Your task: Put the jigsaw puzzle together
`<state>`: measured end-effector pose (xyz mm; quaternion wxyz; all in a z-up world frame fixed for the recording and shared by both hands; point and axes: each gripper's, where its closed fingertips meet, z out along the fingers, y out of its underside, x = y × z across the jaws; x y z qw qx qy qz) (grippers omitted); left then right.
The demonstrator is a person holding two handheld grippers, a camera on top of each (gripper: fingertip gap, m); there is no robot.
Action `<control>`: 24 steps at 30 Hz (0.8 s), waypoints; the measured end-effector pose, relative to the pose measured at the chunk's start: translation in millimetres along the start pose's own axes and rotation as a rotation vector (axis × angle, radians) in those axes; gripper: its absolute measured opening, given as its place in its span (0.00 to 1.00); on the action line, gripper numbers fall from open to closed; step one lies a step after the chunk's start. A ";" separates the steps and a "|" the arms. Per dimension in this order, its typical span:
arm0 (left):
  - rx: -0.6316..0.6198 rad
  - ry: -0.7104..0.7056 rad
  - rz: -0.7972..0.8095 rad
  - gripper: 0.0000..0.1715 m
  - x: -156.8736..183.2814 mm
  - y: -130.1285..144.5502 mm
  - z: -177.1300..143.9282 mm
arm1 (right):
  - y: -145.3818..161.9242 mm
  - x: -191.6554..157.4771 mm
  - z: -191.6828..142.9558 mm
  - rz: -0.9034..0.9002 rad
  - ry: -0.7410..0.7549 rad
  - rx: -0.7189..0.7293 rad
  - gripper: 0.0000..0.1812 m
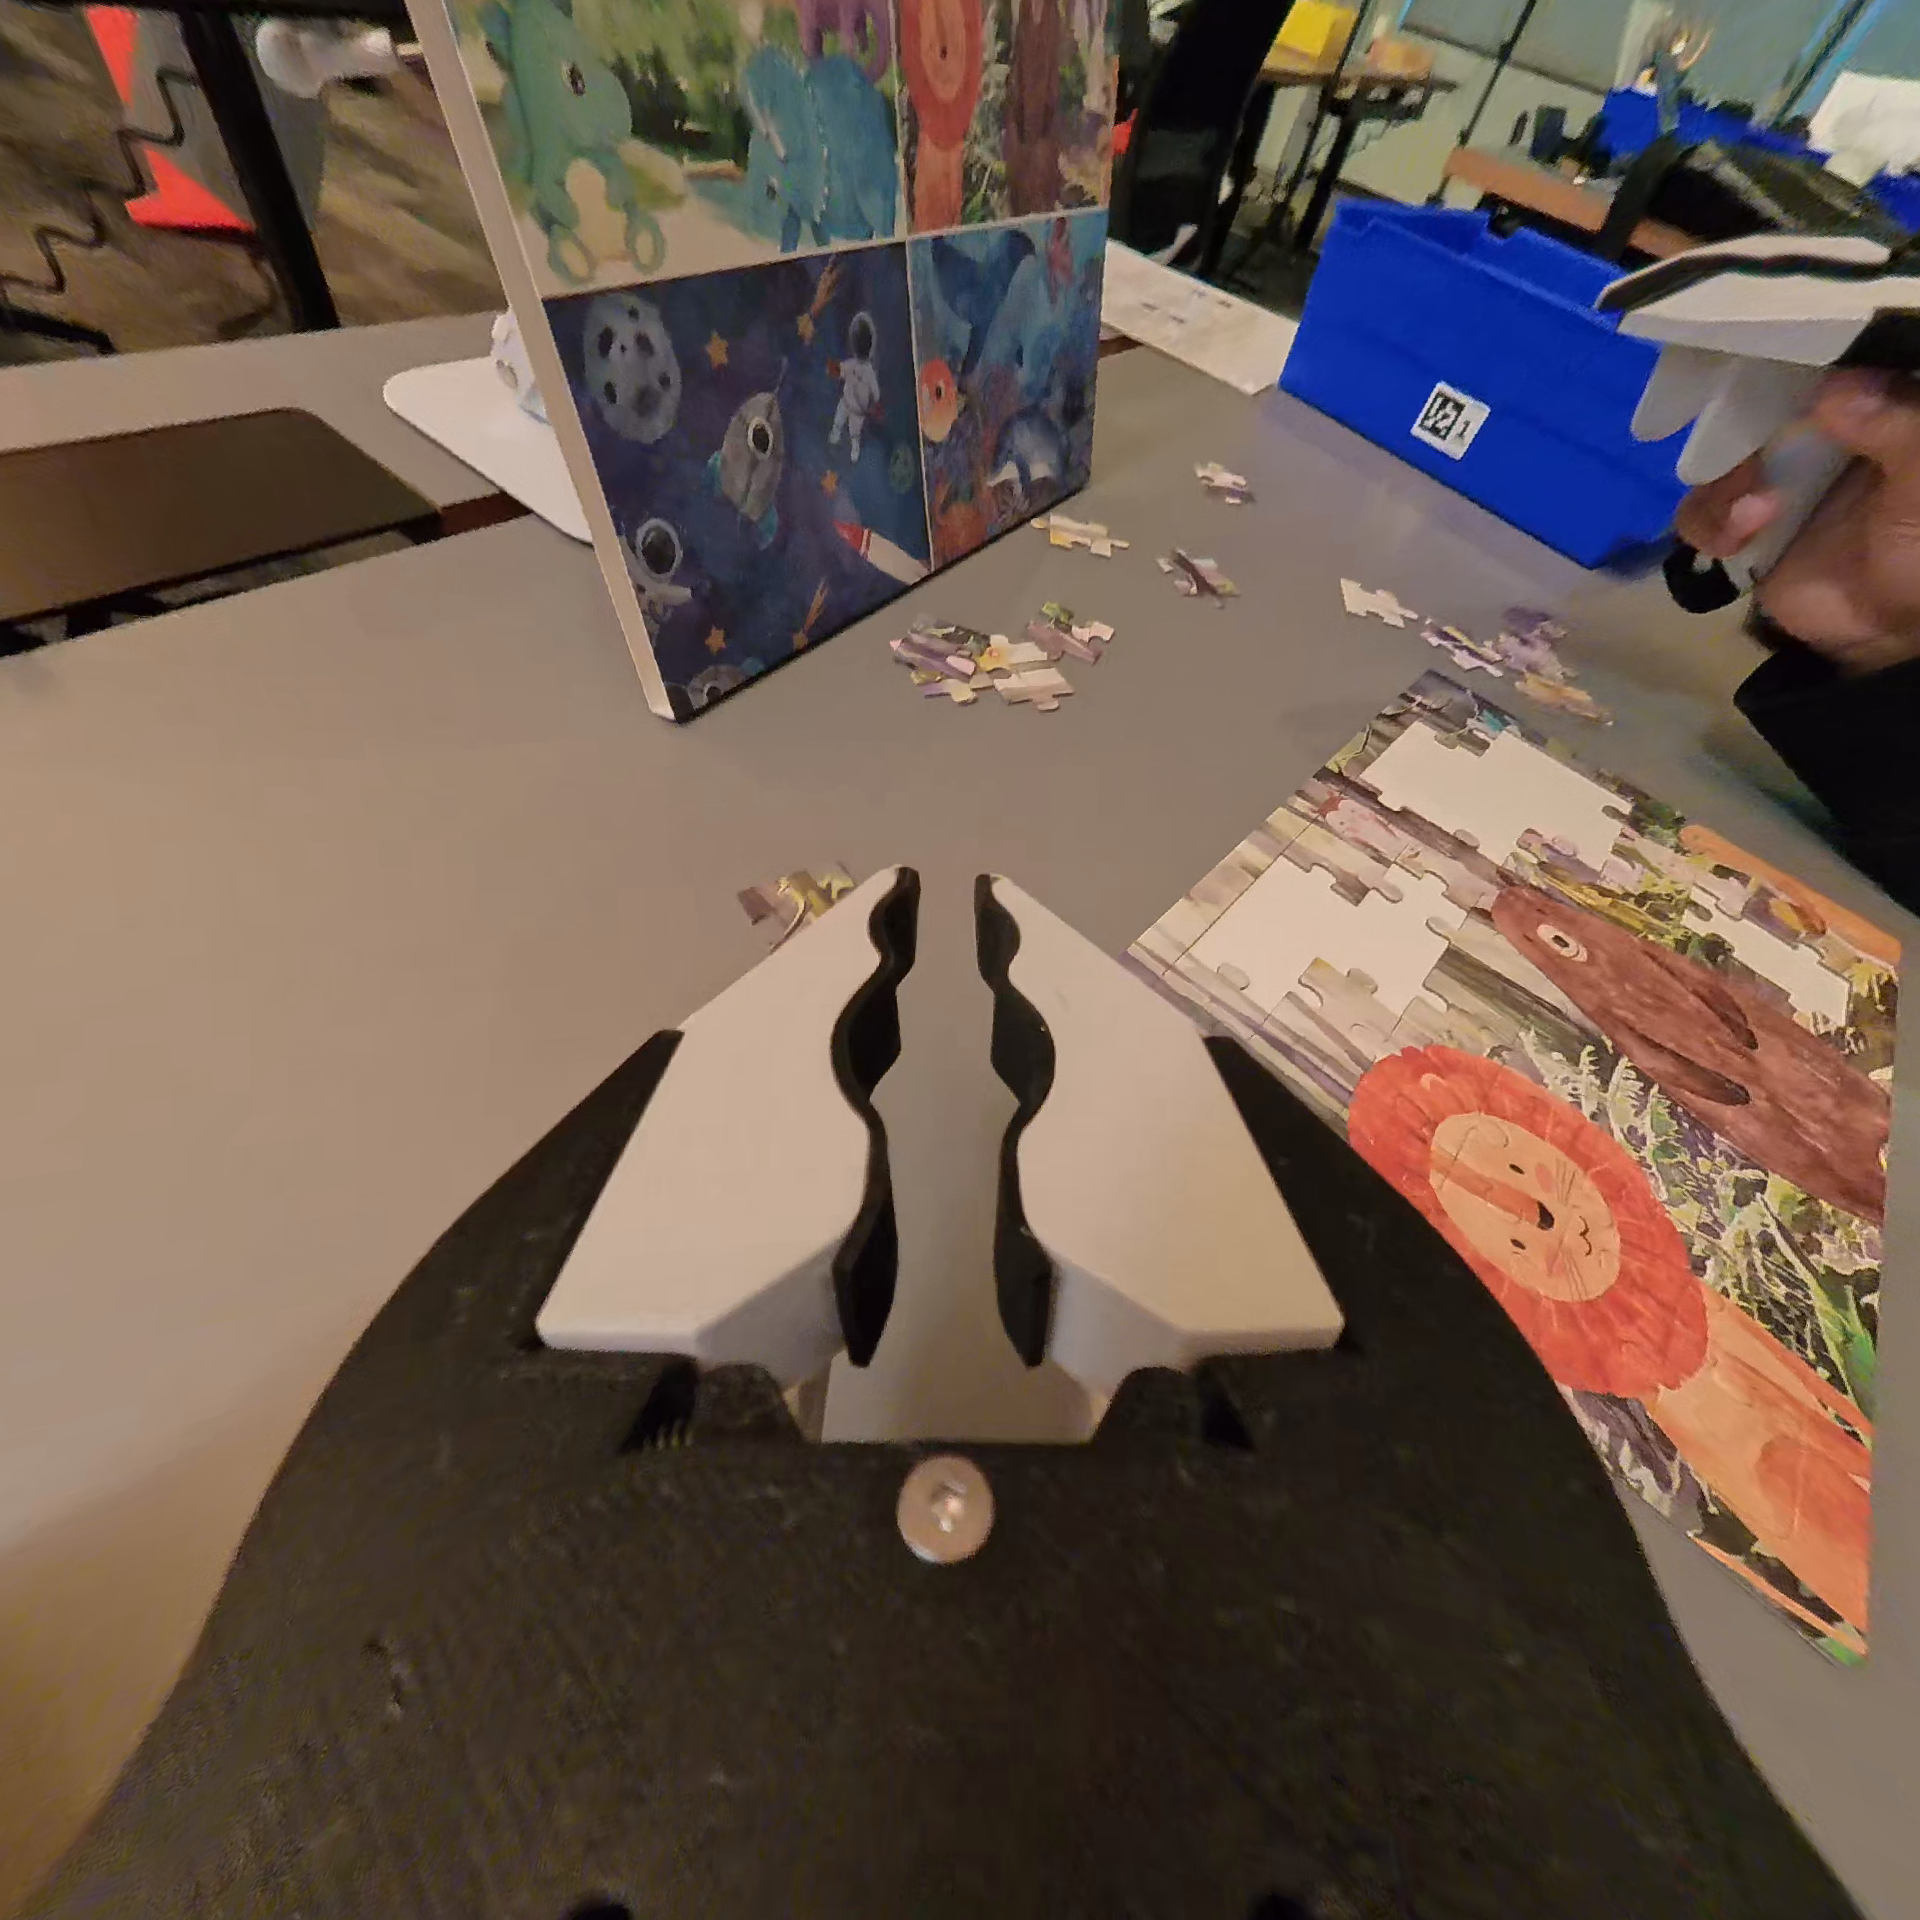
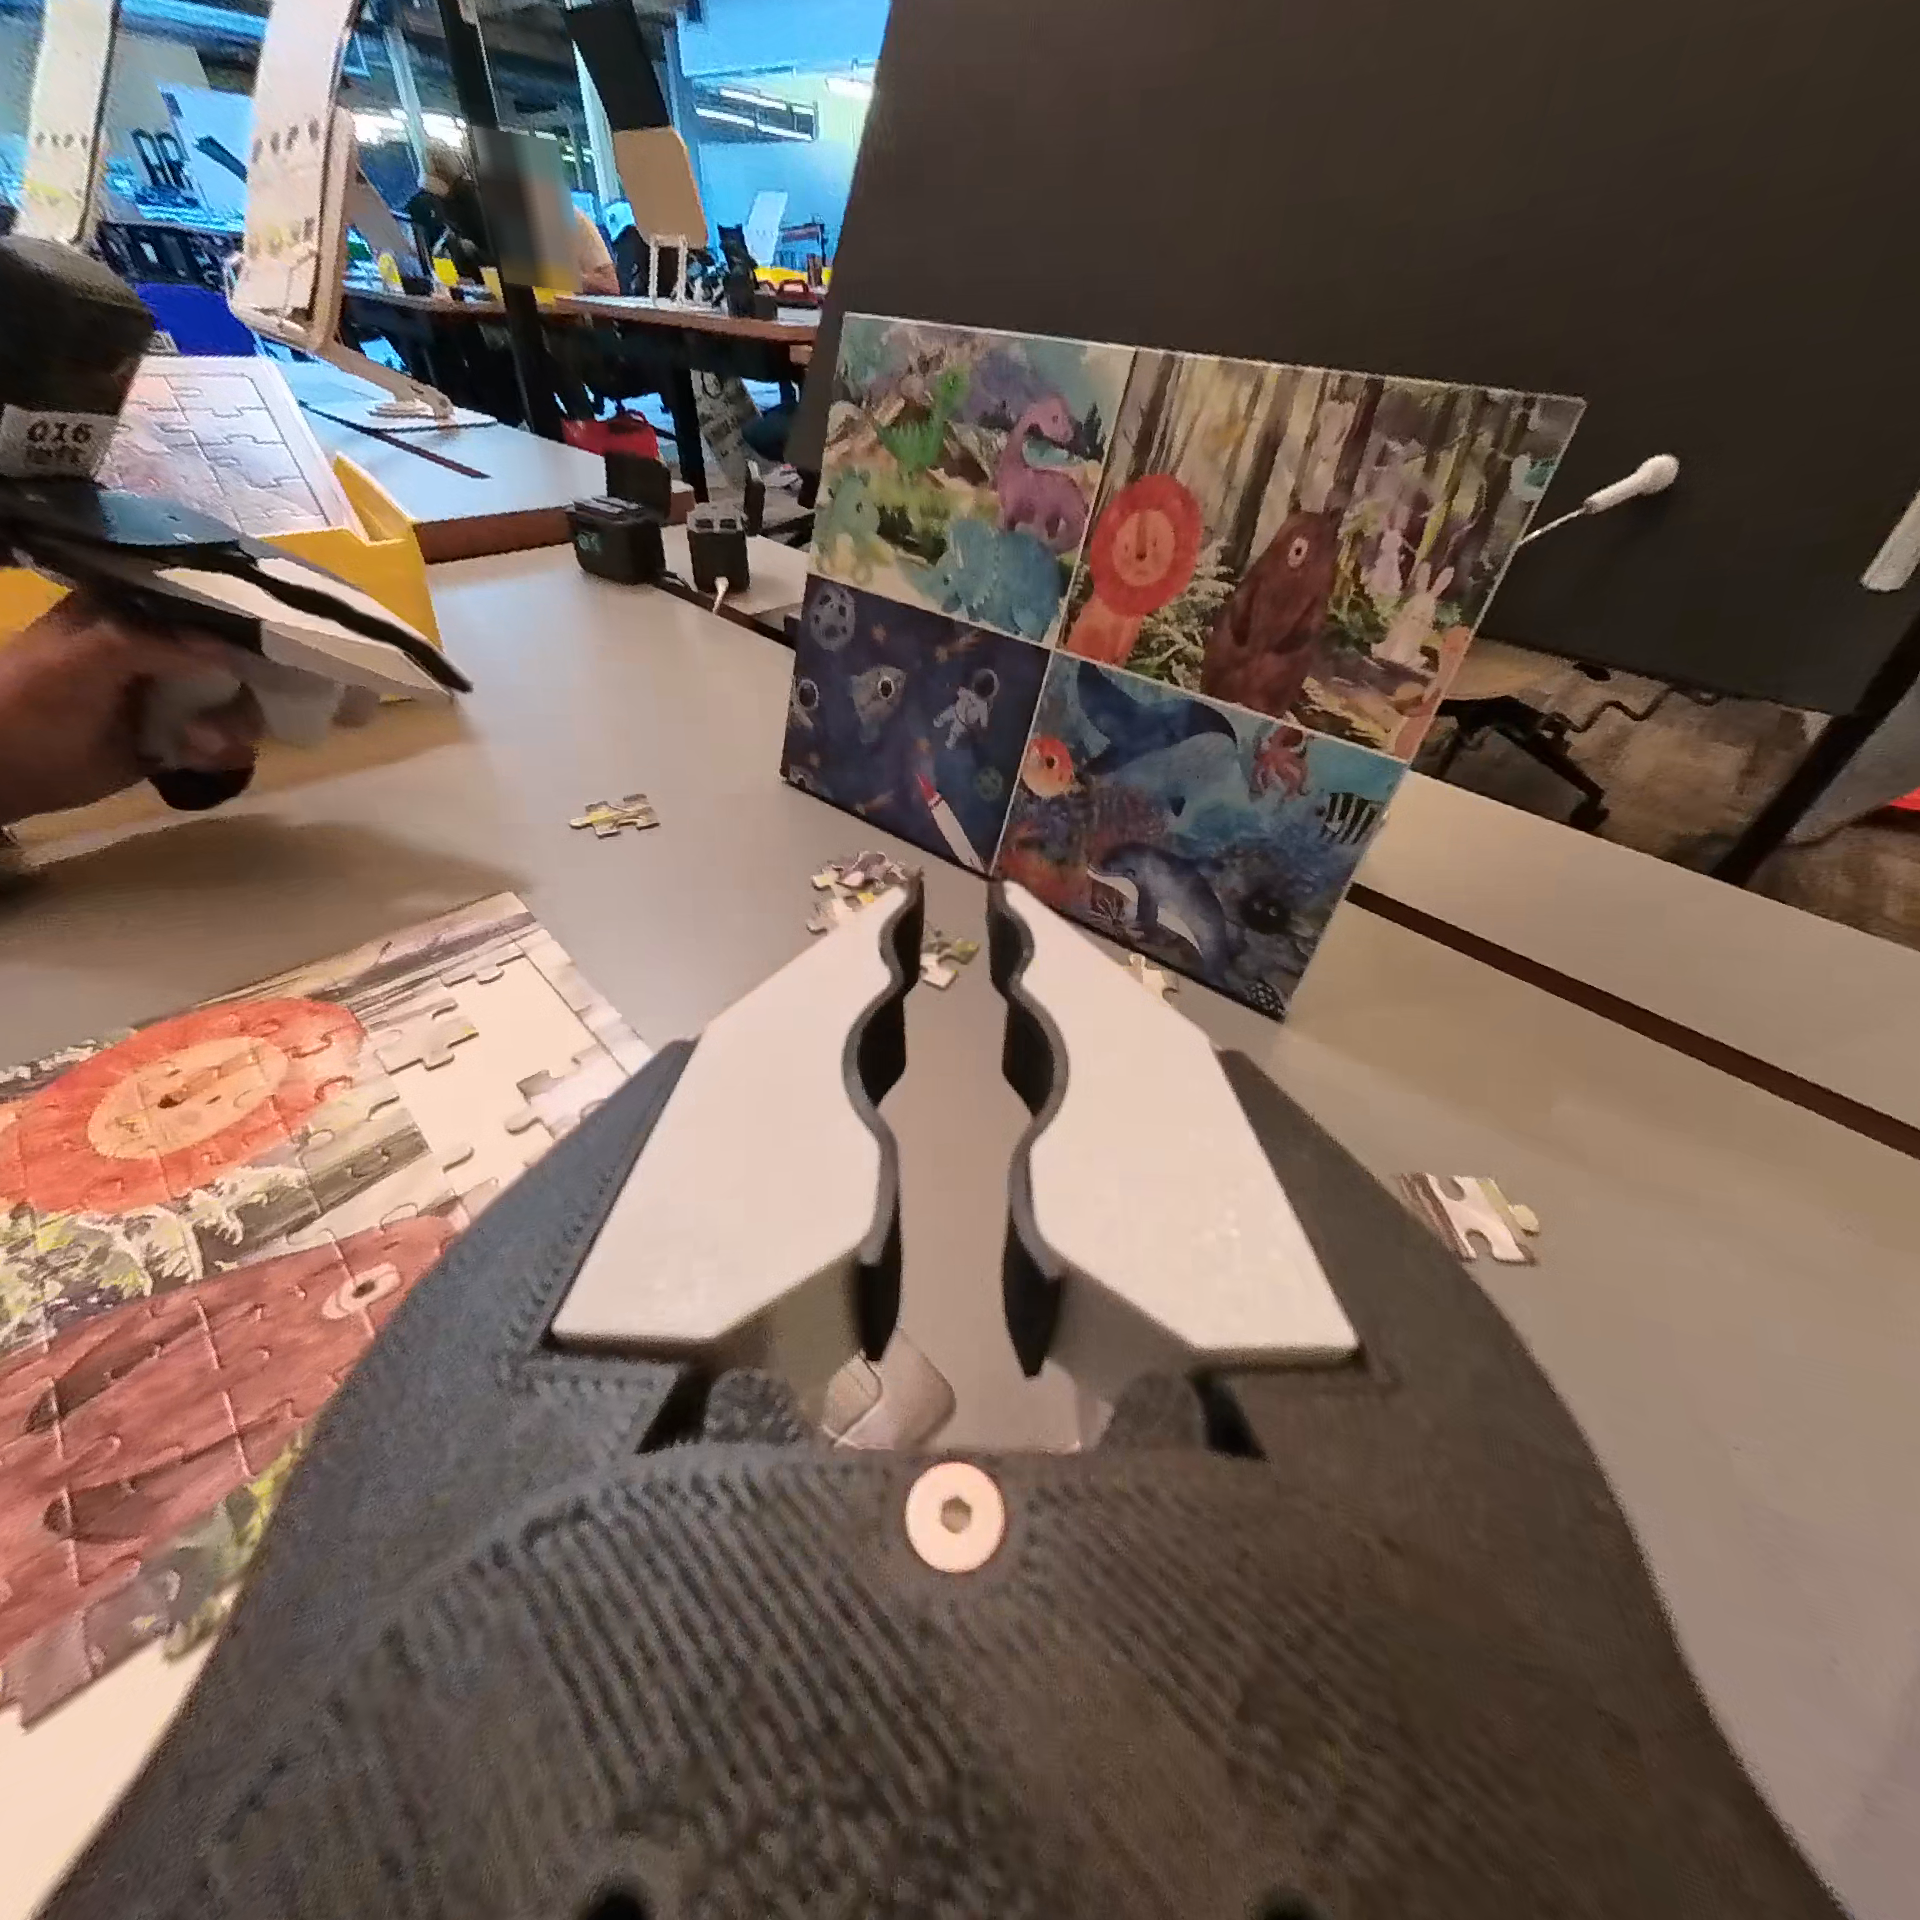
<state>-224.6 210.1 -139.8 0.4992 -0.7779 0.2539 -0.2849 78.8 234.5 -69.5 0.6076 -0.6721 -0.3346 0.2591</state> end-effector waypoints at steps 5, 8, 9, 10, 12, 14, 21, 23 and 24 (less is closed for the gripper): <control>0.063 0.029 0.127 0.10 14.2 -5.6 -3.1 | 5.9 -4.4 5.1 0.002 -0.009 0.019 0.05; 0.058 -0.019 0.222 0.10 15.6 -4.5 -4.3 | 20.9 -0.2 11.7 0.008 -0.004 -0.012 0.05; 0.059 -0.041 0.244 0.10 14.3 -4.7 -5.2 | 26.1 1.4 13.7 0.014 -0.006 -0.022 0.05; 0.063 -0.055 0.257 0.10 13.3 -4.9 -6.4 | 30.6 2.4 15.4 0.024 -0.012 -0.029 0.05; 0.079 -0.063 0.254 0.10 11.5 -5.8 -9.0 | 37.8 4.5 17.5 0.043 -0.023 -0.035 0.06; 0.100 -0.062 0.229 0.10 7.7 -6.8 -11.4 | 43.0 7.6 18.0 0.056 -0.022 -0.037 0.06; 0.177 -0.041 0.140 0.13 -1.6 -13.2 -22.0 | 36.0 8.7 12.4 0.086 -0.044 0.029 0.08; 0.186 -0.040 0.135 0.14 -2.2 -13.7 -23.3 | 35.3 9.2 11.1 0.083 -0.042 0.037 0.08; 0.185 -0.040 0.135 0.14 -2.4 -13.2 -23.2 | 35.6 9.6 10.8 0.082 -0.040 0.040 0.08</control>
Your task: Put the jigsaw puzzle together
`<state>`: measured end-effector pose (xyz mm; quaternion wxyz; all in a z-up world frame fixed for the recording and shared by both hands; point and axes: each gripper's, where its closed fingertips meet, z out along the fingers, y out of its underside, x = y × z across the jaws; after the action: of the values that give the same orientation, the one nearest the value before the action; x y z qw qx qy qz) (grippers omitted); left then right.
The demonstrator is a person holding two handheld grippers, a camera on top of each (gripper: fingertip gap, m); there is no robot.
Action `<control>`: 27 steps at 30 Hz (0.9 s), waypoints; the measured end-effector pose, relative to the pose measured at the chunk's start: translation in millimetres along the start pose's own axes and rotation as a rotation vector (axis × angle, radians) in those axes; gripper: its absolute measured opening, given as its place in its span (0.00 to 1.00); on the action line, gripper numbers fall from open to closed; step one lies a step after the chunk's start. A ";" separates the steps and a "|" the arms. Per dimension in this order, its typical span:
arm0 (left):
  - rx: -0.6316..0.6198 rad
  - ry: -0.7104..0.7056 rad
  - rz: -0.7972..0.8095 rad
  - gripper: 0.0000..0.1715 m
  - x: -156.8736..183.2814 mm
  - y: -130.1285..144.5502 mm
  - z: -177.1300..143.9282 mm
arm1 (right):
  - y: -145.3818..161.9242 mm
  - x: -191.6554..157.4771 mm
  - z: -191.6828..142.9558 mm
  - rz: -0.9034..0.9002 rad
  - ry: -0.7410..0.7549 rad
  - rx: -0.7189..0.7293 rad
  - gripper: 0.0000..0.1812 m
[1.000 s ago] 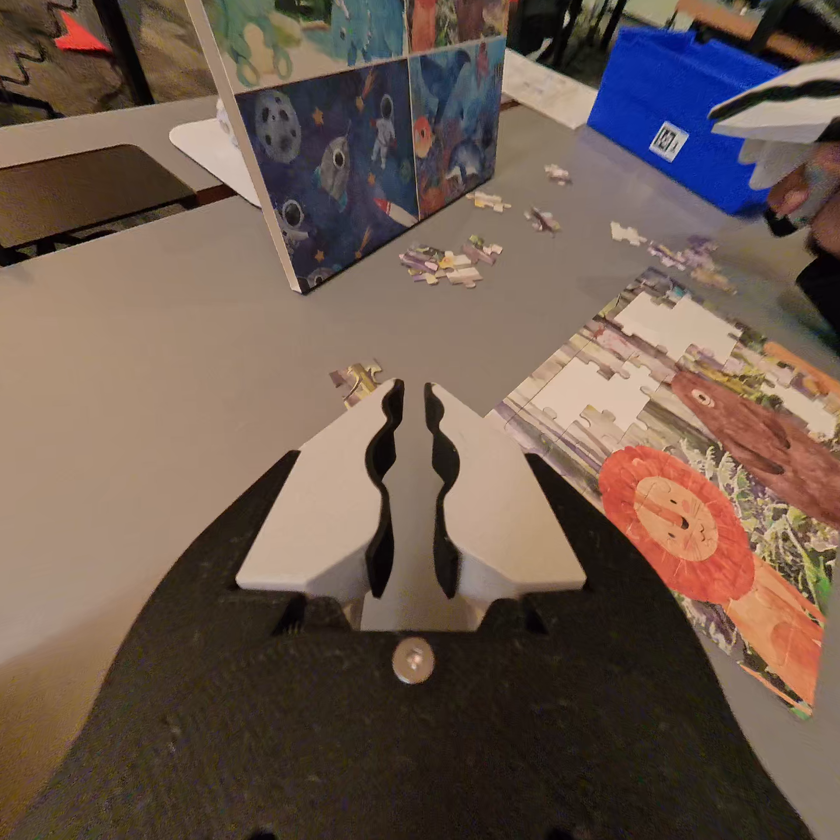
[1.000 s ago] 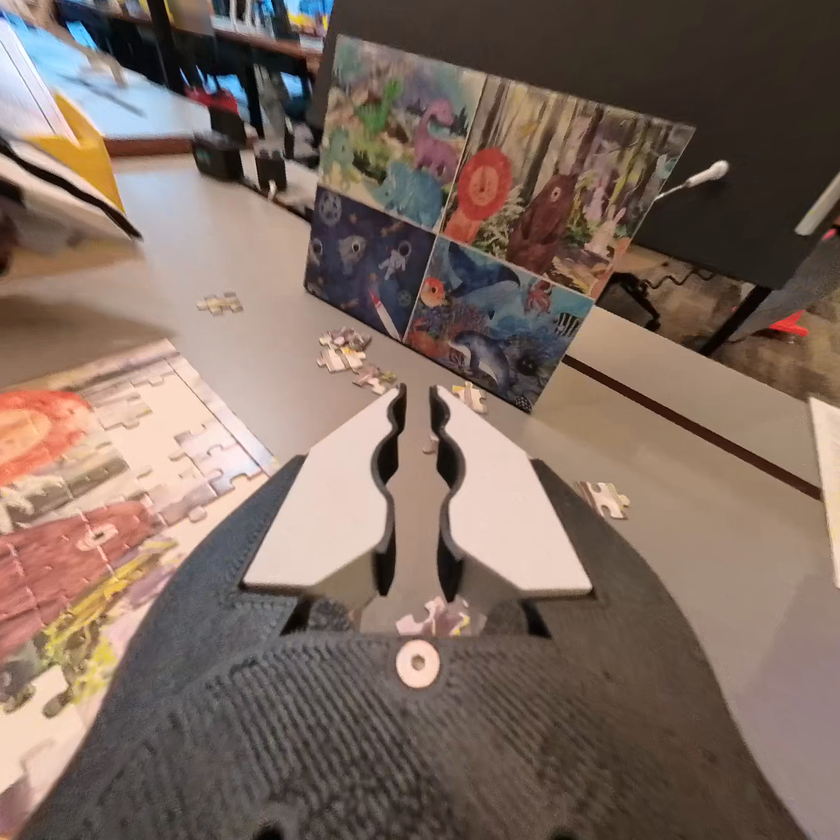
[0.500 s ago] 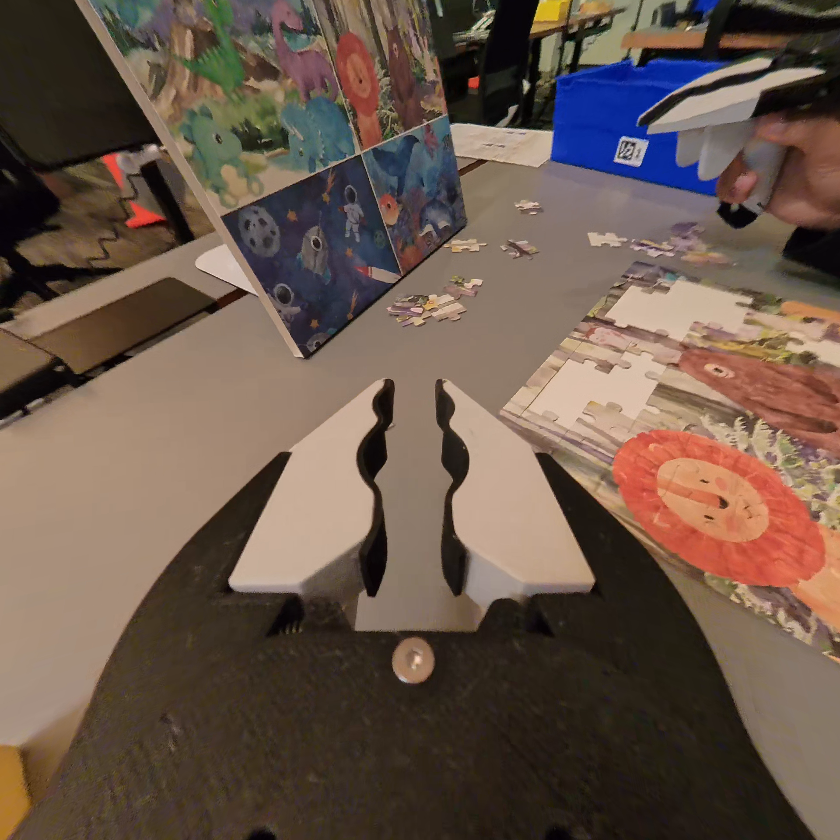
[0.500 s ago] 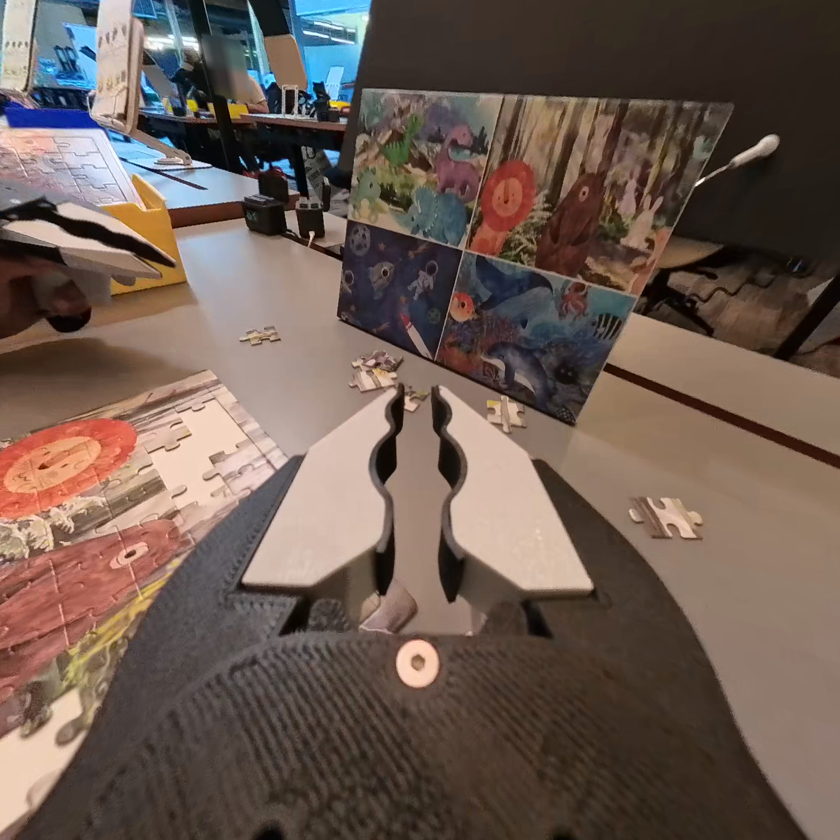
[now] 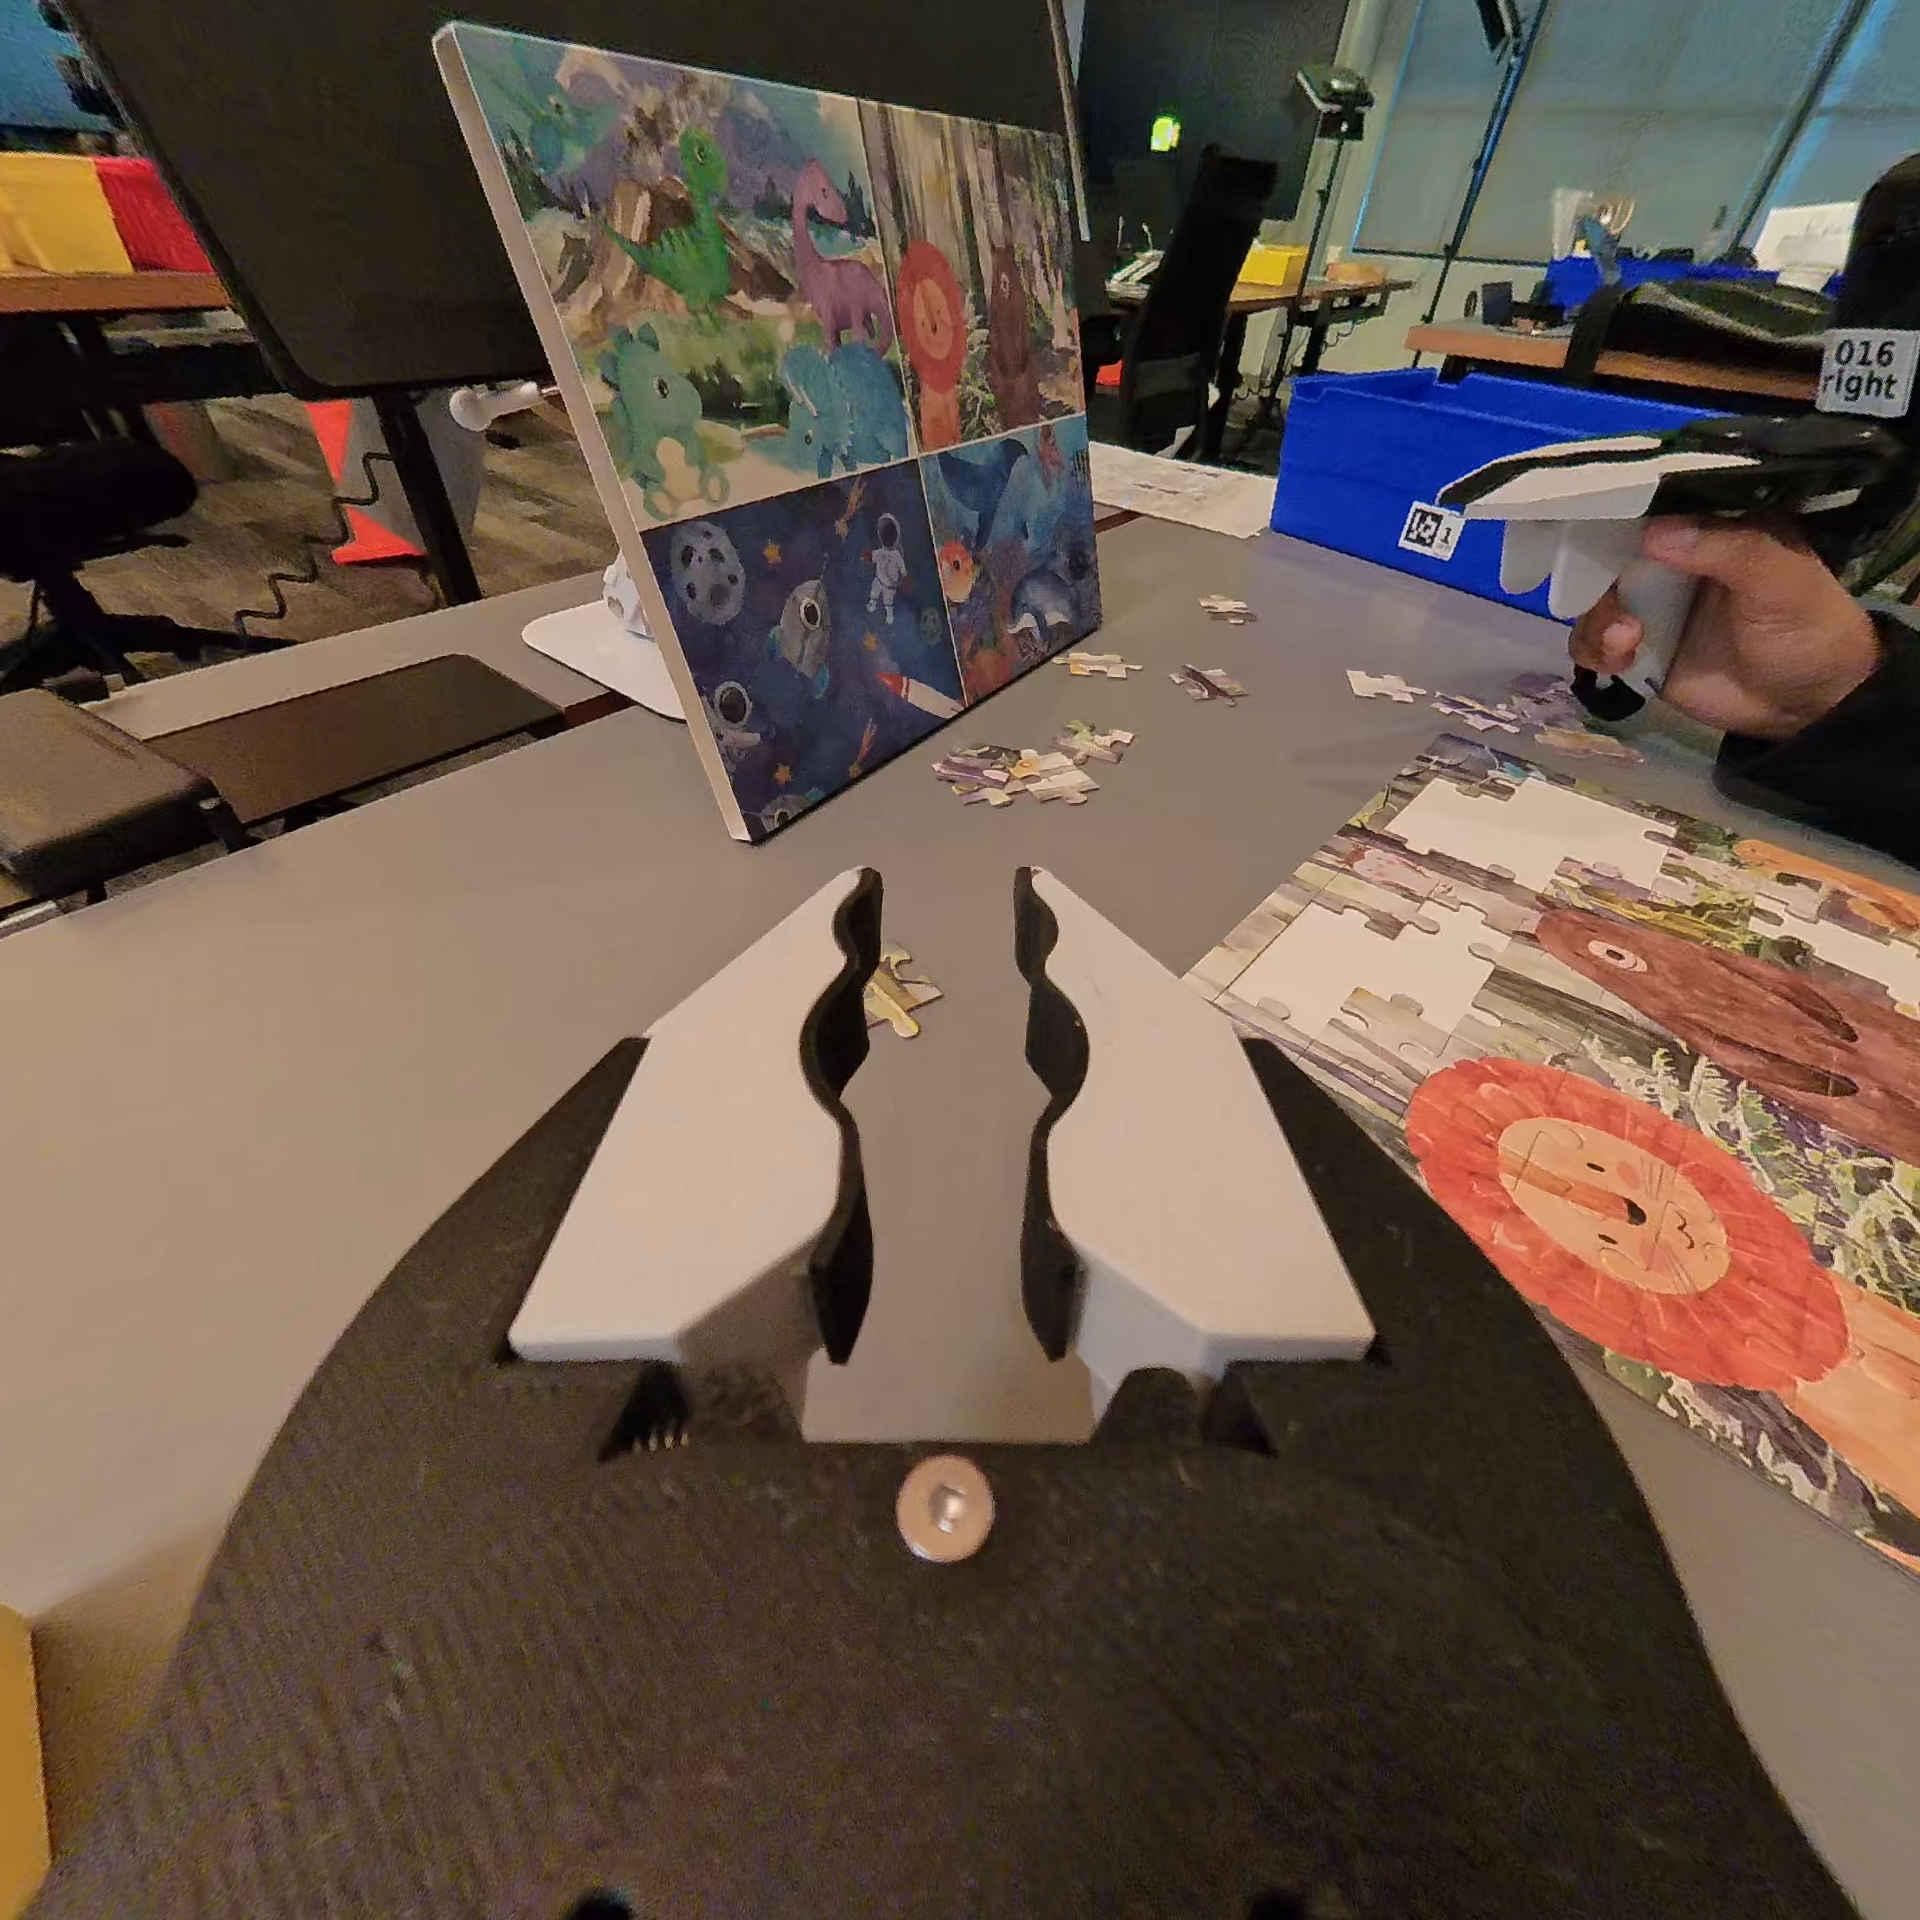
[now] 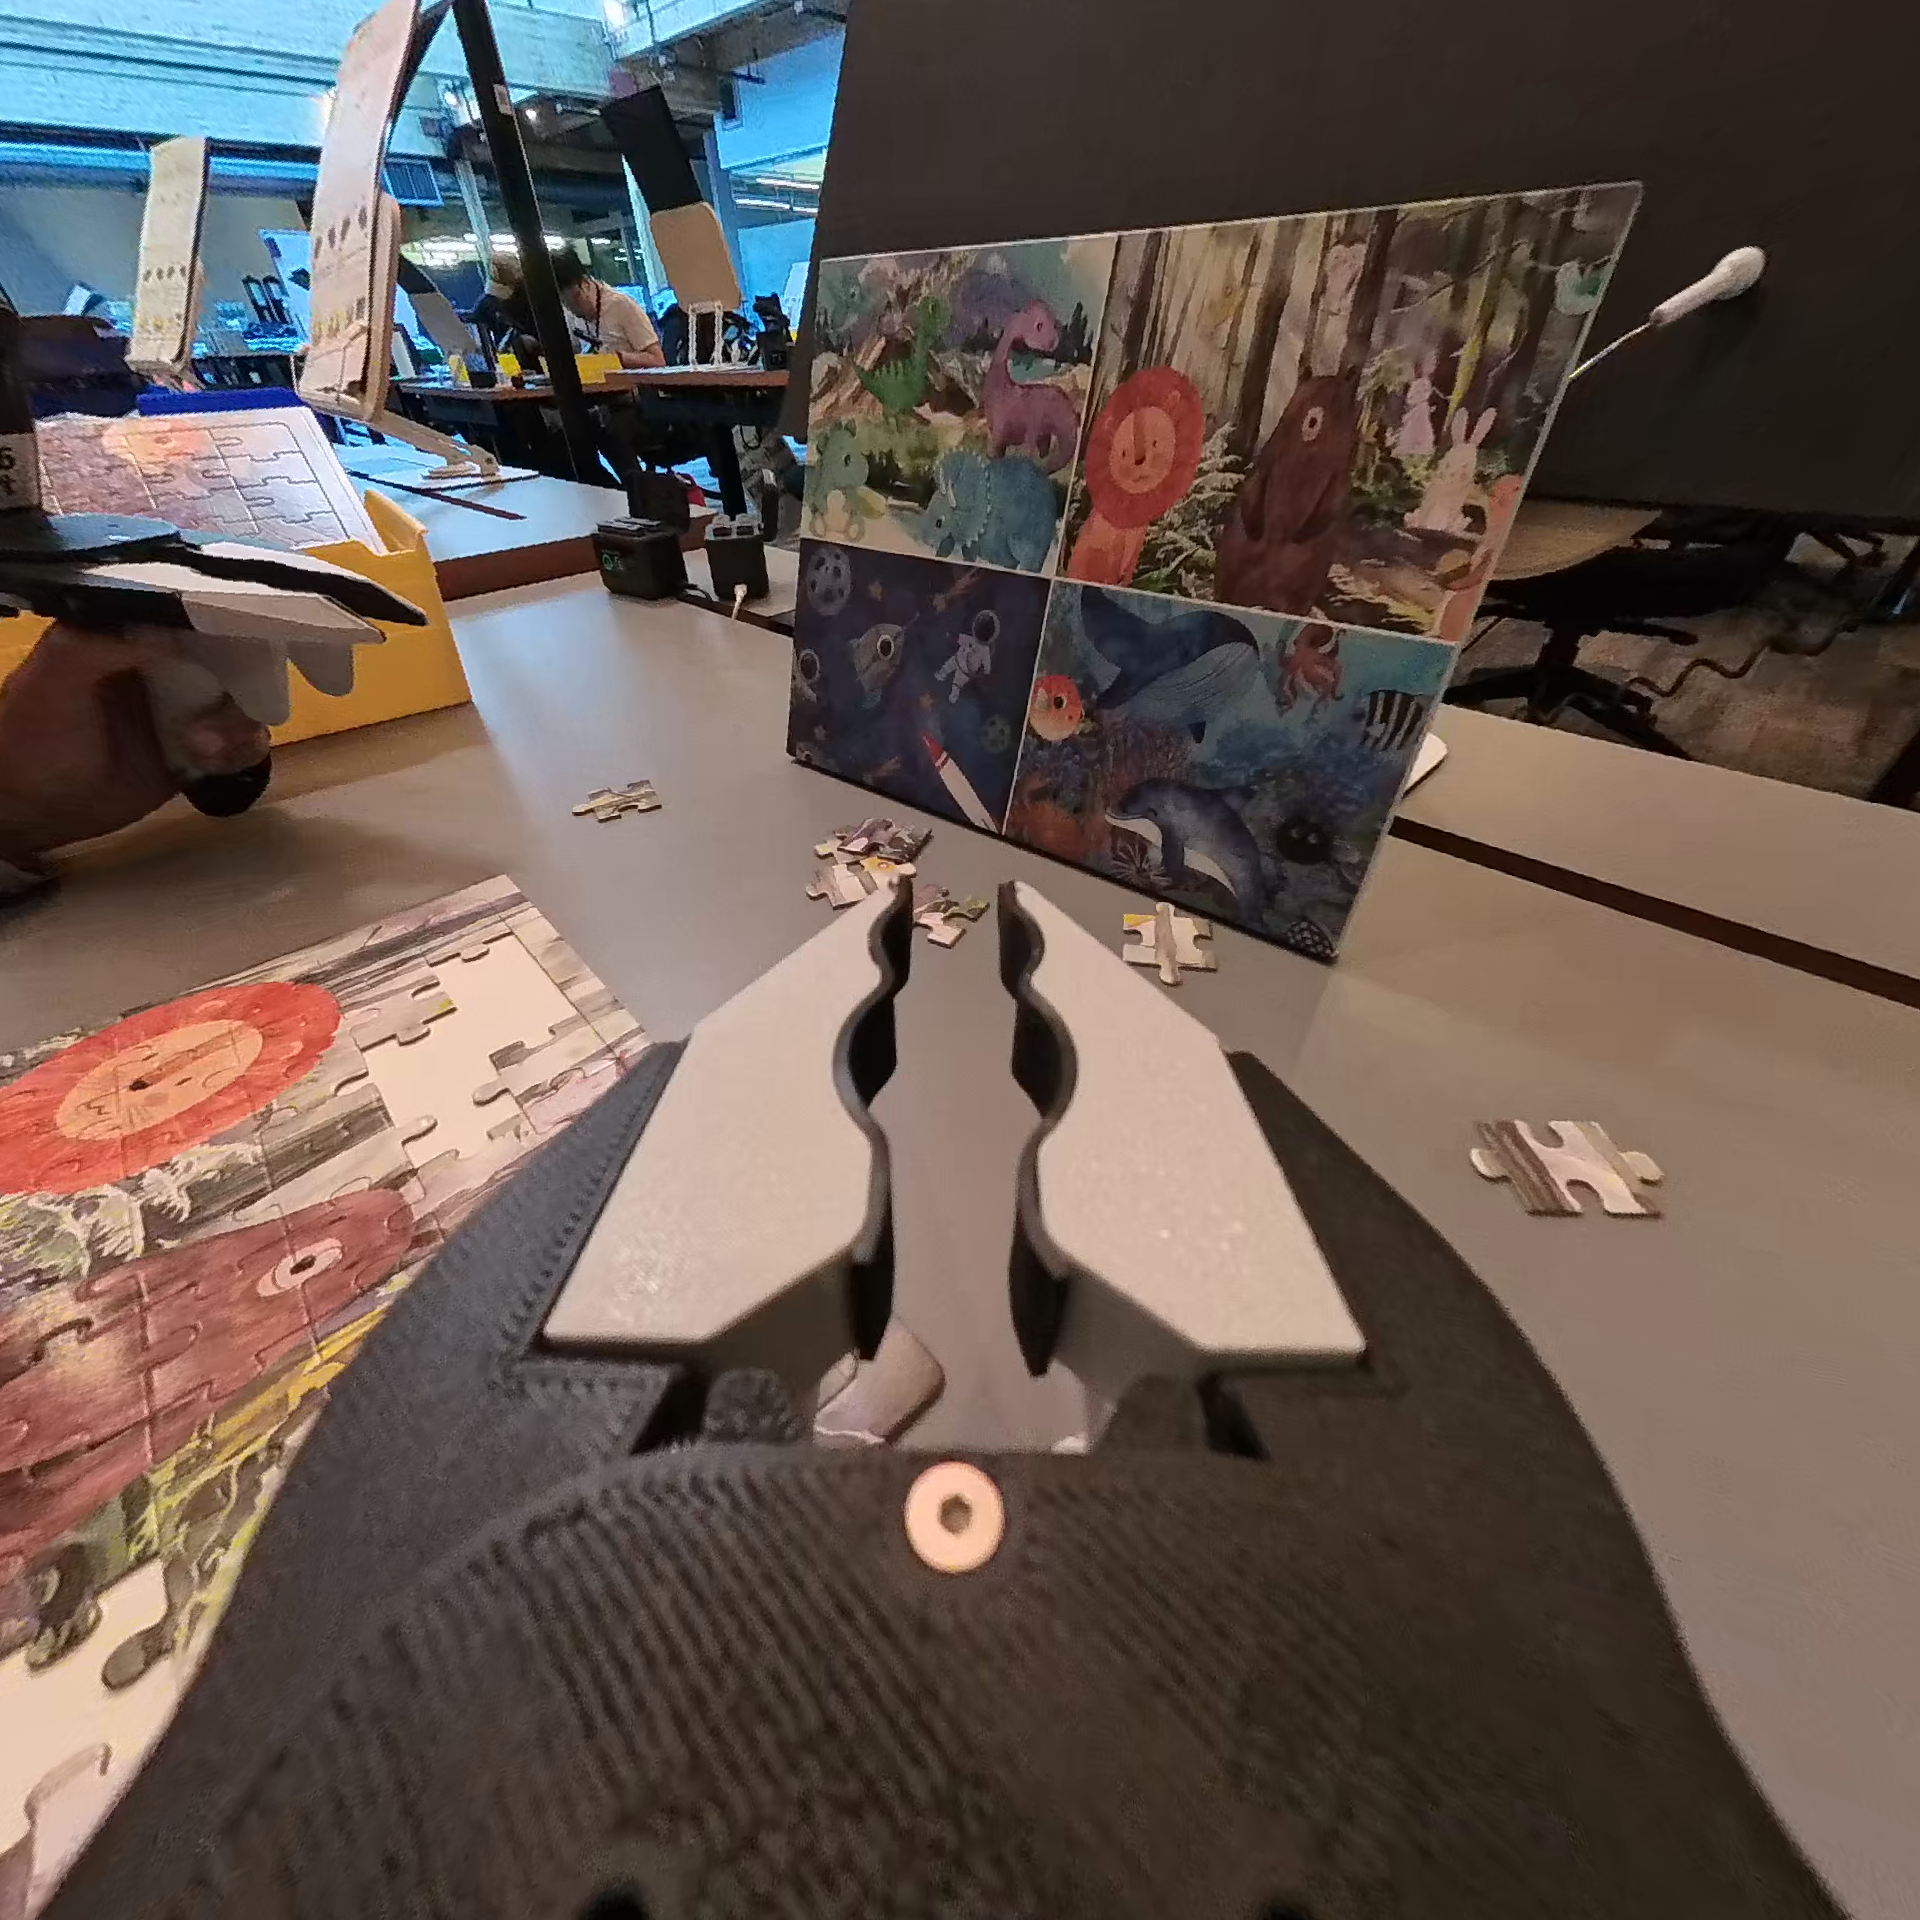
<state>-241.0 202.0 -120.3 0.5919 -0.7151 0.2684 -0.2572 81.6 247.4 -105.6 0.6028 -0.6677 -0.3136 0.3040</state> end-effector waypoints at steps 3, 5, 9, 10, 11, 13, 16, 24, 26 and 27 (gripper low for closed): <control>-0.017 -0.004 0.010 0.14 0.2 3.6 1.7 | 1.7 0.7 -0.4 0.001 -0.001 0.002 0.08; -0.030 -0.008 0.020 0.14 0.6 5.8 3.0 | 2.7 1.5 -0.5 0.005 0.000 0.003 0.08; -0.028 -0.005 0.009 0.14 0.4 6.4 3.6 | 3.5 2.8 -1.2 0.011 -0.001 0.008 0.08; -0.025 -0.003 0.003 0.14 -0.1 6.1 3.3 | 3.2 2.9 -1.5 0.012 -0.002 0.010 0.08; -0.021 -0.001 -0.004 0.14 -0.5 5.7 2.8 | 2.6 2.7 -1.6 0.013 -0.004 0.014 0.08; -0.012 -0.002 -0.013 0.15 -1.6 4.5 1.6 | 2.2 1.9 -1.5 0.015 -0.009 0.016 0.08; -0.002 -0.003 -0.023 0.15 -2.9 3.6 0.5 | 2.9 0.9 -1.0 0.008 -0.012 0.012 0.09; -0.019 -0.005 -0.021 0.15 -2.9 6.6 1.7 | 4.9 0.2 0.1 0.004 -0.013 0.005 0.09; -0.017 -0.004 -0.022 0.15 -3.1 6.4 1.5 | 4.4 -0.6 0.4 0.004 -0.020 0.005 0.09; -0.016 -0.001 -0.024 0.15 -3.1 6.2 1.6 | 3.9 -1.2 0.5 0.002 -0.022 0.006 0.08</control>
<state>-242.7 204.2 -126.8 0.5831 -0.7233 0.2616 -0.2616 80.7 246.5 -109.5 0.6010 -0.6630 -0.3184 0.3129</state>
